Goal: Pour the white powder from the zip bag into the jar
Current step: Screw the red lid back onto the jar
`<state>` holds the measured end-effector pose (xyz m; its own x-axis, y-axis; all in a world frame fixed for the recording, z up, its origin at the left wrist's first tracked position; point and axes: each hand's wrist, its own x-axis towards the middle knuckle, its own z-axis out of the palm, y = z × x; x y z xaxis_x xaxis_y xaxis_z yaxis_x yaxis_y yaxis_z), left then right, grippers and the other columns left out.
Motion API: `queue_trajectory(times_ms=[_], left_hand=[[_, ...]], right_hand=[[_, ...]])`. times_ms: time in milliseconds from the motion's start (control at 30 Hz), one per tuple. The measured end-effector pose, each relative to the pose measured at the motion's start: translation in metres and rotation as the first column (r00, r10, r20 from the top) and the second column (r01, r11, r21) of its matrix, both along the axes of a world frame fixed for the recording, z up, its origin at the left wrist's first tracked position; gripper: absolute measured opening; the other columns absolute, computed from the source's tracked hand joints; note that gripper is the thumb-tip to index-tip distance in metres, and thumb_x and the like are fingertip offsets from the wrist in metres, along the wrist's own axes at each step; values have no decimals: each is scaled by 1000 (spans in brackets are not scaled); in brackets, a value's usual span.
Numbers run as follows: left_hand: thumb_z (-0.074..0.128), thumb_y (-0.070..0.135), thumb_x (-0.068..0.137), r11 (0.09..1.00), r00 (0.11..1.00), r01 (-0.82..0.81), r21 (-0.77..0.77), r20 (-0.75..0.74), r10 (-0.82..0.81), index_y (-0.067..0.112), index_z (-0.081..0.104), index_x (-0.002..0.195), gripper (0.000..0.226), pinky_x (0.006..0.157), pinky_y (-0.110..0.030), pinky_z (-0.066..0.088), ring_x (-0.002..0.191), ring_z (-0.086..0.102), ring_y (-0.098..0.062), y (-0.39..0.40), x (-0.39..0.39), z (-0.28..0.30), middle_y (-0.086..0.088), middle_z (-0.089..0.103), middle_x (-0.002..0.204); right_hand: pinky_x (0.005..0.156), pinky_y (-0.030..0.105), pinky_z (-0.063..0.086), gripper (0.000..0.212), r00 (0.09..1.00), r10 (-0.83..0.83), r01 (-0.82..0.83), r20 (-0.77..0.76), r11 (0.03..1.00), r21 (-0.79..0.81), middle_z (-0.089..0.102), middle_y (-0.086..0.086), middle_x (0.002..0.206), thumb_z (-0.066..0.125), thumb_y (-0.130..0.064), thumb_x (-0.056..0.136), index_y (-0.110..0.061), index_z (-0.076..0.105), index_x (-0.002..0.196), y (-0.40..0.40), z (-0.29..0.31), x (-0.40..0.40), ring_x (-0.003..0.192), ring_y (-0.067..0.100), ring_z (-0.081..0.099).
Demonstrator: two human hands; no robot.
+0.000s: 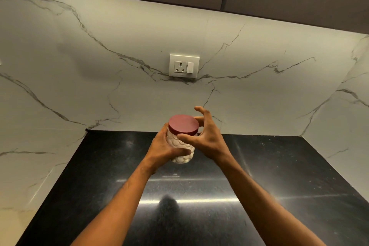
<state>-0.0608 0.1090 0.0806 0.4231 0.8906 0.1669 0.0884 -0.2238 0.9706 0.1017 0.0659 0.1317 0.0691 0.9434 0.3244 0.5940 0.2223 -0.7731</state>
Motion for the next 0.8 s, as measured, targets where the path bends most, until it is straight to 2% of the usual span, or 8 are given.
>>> queue_trajectory(times_ms=[67, 133, 200, 267, 433, 533, 700, 800], left_hand=[[92, 39, 53, 1000, 1000, -16, 0, 10, 16, 34, 41, 138, 99, 98, -34, 54, 116, 63, -11, -2, 0, 1, 4, 62, 128], [93, 30, 58, 1000, 1000, 19, -11, 6, -19, 34, 41, 139, 97, 96, -31, 55, 114, 65, -11, -1, -1, 3, 4, 63, 127], [92, 14, 64, 995, 995, 95, -11, -16, -95, 29, 42, 140, 91, 94, -30, 56, 113, 66, -12, -1, -2, 5, 2, 65, 126], [90, 8, 66, 993, 992, 122, -8, -19, -122, 26, 41, 142, 92, 95, -31, 56, 114, 65, -14, -1, -2, 5, 1, 65, 127], [94, 16, 61, 997, 997, 72, -11, -5, -72, 28, 45, 139, 93, 96, -33, 56, 112, 66, -11, -1, 3, 6, 4, 66, 124], [94, 19, 58, 998, 998, 66, -14, -7, -66, 28, 45, 137, 93, 96, -31, 56, 110, 66, -8, 0, 1, 6, 5, 66, 122], [90, 3, 64, 987, 987, 157, -37, -32, -158, 30, 46, 136, 88, 99, -36, 54, 113, 66, -14, 5, -4, 9, 1, 67, 122], [90, 3, 63, 987, 987, 156, -38, -31, -157, 26, 46, 137, 89, 101, -38, 53, 115, 65, -16, 5, -2, 8, 0, 67, 123]], right_hand=[[87, 13, 43, 100, 999, -48, 47, 23, 998, 32, 51, 7, 129, 79, -52, 61, -23, 30, 143, 0, -1, -4, 114, 18, 52], [84, 8, 40, 103, 998, 53, -54, -30, 998, -26, 45, 6, 133, 82, -46, 64, -25, 26, 147, 2, 5, -1, 117, 15, 48], [90, 12, 44, 104, 979, 181, -190, -96, 977, -96, 44, 3, 136, 86, -33, 70, -30, 20, 151, 3, 10, 6, 119, 13, 48], [97, 20, 46, 101, 969, 222, -232, -111, 968, -92, 45, 0, 137, 85, -31, 71, -35, 22, 150, 3, 11, 9, 121, 13, 50], [95, 19, 49, 101, 985, 97, -97, -144, 995, 3, 48, -5, 129, 81, -54, 59, -33, 30, 144, 1, -1, 0, 117, 8, 52], [95, 18, 49, 101, 990, 69, -66, -123, 997, 33, 49, -5, 128, 77, -60, 57, -33, 30, 142, 1, -2, -5, 116, 8, 53], [100, 21, 47, 101, 966, 230, -239, -116, 968, -75, 43, -9, 134, 85, -31, 69, -34, 24, 149, 3, 2, 10, 122, 5, 48], [99, 19, 47, 103, 970, 210, -217, -124, 975, -51, 43, -14, 132, 86, -30, 68, -34, 23, 149, 3, -2, 10, 123, 5, 47]])
